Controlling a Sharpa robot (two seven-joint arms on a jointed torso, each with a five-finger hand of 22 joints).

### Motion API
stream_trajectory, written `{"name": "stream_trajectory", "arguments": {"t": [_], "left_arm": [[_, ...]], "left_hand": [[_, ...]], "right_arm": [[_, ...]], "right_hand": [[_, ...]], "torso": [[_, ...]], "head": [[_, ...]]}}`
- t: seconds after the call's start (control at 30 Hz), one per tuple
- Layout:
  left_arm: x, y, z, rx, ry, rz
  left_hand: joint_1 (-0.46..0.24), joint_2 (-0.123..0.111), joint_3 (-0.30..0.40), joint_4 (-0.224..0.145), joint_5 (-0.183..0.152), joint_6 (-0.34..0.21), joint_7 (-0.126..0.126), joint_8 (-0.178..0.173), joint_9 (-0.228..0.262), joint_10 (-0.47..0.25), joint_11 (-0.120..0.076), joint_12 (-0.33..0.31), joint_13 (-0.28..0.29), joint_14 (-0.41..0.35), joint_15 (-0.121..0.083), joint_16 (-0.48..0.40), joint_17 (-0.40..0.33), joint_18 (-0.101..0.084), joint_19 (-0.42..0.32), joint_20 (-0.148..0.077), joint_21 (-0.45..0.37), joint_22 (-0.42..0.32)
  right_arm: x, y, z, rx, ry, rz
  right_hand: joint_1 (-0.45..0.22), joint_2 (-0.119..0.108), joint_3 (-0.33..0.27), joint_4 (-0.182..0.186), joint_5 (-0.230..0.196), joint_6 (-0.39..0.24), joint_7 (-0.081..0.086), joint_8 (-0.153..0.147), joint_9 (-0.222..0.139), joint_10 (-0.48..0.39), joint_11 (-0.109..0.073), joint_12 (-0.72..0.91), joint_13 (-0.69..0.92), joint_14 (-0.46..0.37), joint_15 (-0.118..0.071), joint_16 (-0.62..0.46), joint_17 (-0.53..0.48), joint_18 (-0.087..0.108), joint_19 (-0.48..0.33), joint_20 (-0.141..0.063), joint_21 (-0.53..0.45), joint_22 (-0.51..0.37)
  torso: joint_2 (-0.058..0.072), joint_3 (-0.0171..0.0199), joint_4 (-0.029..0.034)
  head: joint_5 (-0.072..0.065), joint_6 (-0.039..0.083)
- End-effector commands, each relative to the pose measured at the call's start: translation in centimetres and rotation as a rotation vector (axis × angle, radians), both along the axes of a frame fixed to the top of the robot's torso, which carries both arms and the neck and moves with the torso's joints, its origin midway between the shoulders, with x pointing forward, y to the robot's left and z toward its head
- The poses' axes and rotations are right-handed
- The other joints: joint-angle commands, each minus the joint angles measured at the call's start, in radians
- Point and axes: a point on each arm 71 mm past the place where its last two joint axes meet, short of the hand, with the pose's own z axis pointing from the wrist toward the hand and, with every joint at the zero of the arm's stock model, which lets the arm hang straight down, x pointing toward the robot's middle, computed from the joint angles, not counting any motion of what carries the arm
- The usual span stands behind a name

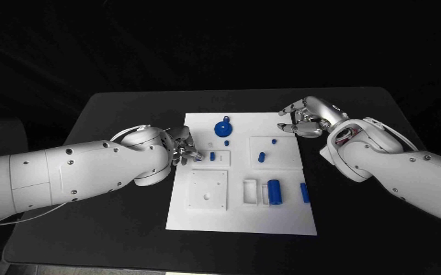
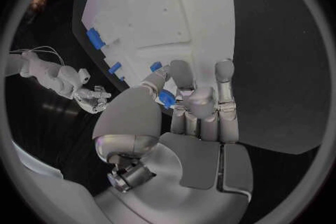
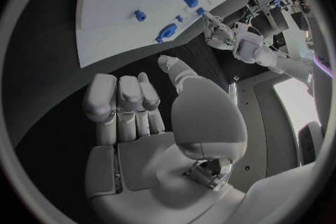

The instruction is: Assemble the parts on the task board

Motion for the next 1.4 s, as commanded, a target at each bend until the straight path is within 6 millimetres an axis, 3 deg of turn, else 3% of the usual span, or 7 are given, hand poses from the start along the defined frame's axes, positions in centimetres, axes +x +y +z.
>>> {"name": "stream_trajectory", "arguments": {"t": [0.03,0.27,1.1,1.17,1.27,1.3,1.4], "left_arm": [[-0.98,0.80,-2.43,0.089,0.134,0.003],[-0.89,0.68,-2.47,0.089,0.137,0.001],[-0.27,0.35,-2.58,0.077,0.164,0.014],[-0.23,0.41,-2.54,0.075,0.162,0.018],[-0.16,0.51,-2.42,0.071,0.155,0.024],[-0.14,0.54,-2.37,0.070,0.153,0.025],[-0.10,0.64,-2.23,0.067,0.147,0.029]], "left_hand": [[0.050,0.041,0.006,-0.001,-0.002,0.171,-0.091,0.001,-0.002,0.015,-0.040,0.005,-0.001,0.001,0.000,0.003,-0.001,0.002,-0.003,0.004,0.005,0.020],[0.048,0.043,0.006,0.006,-0.010,0.170,-0.091,0.002,-0.001,0.015,-0.040,0.005,-0.002,0.001,0.000,0.003,0.000,0.003,-0.003,0.005,0.006,0.020],[0.067,0.048,-0.052,0.092,-0.175,0.158,-0.085,-0.015,-0.002,0.016,-0.032,0.006,-0.057,-0.007,0.000,-0.024,-0.050,0.003,0.001,0.007,-0.013,0.019],[0.064,0.043,-0.058,0.098,-0.188,0.155,-0.085,-0.017,-0.004,0.016,-0.031,0.006,-0.061,-0.008,0.000,-0.027,-0.055,0.003,0.002,0.007,-0.015,0.019],[0.049,0.031,-0.077,0.126,-0.240,0.153,-0.084,-0.021,-0.011,0.016,-0.031,0.005,-0.068,-0.008,0.000,-0.030,-0.061,0.003,0.003,0.007,-0.017,0.019],[0.044,0.005,-0.096,0.160,-0.253,0.155,-0.085,-0.023,-0.018,0.016,-0.031,0.005,-0.075,-0.007,-0.001,-0.032,-0.063,0.003,0.005,0.007,-0.019,0.019],[0.036,-0.026,-0.105,0.193,-0.260,0.159,-0.085,-0.022,-0.023,0.016,-0.031,0.006,-0.081,-0.009,-0.002,-0.035,-0.069,0.002,0.005,0.006,-0.022,0.019]], "right_arm": [[-0.05,0.16,-0.05,-0.009,0.002,0.015],[-0.05,0.17,-0.06,-0.009,0.002,0.016],[-0.12,0.25,-0.45,-0.011,0.013,0.018],[-0.13,0.25,-0.48,-0.011,0.014,0.018],[-0.14,0.25,-0.51,-0.011,0.014,0.018],[-0.14,0.25,-0.52,-0.011,0.014,0.018],[-0.14,0.25,-0.54,-0.011,0.014,0.018]], "right_hand": [[-0.013,0.000,0.005,0.002,0.006,0.008,0.002,-0.004,-0.001,-0.001,-0.004,-0.003,0.000,0.000,-0.004,-0.005,0.000,0.010,0.046,-0.002,-0.005,0.136],[-0.013,0.000,0.005,0.002,0.006,0.008,0.002,-0.004,-0.001,-0.001,-0.004,-0.003,0.000,0.000,-0.004,-0.005,0.000,0.010,0.046,-0.002,-0.005,0.136],[-0.013,0.000,0.005,0.002,0.006,0.008,0.002,-0.004,-0.001,-0.001,-0.004,-0.003,0.000,0.000,-0.004,-0.005,0.000,0.010,0.046,-0.002,-0.005,0.136],[-0.013,0.000,0.005,0.002,0.006,0.008,0.002,-0.004,-0.001,-0.001,-0.004,-0.003,0.000,0.000,-0.004,-0.005,0.000,0.010,0.046,-0.002,-0.005,0.136],[-0.013,0.000,0.005,0.002,0.006,0.008,0.002,-0.004,-0.001,-0.001,-0.004,-0.003,0.000,0.000,-0.004,-0.005,0.000,0.010,0.046,-0.002,-0.005,0.136],[-0.013,0.000,0.005,0.002,0.006,0.008,0.002,-0.004,-0.001,-0.001,-0.004,-0.003,0.000,0.000,-0.004,-0.005,0.000,0.010,0.046,-0.002,-0.005,0.136],[-0.013,0.000,0.005,0.002,0.006,0.008,0.002,-0.004,-0.001,-0.001,-0.004,-0.003,0.000,0.000,-0.004,-0.005,0.000,0.010,0.046,-0.002,-0.005,0.136]], "torso": [[0.000,0.0004,-0.0001],[0.000,0.0008,-0.0008],[0.001,0.0011,-0.0002],[0.000,0.0009,-0.0001],[0.000,0.0008,0.0001],[0.000,0.0007,0.0003],[0.000,0.0004,-0.0001]], "head": [[-0.001,-0.001],[-0.001,0.001],[-0.007,0.002],[-0.006,0.001],[-0.007,0.001],[-0.007,0.001],[-0.006,0.002]]}}
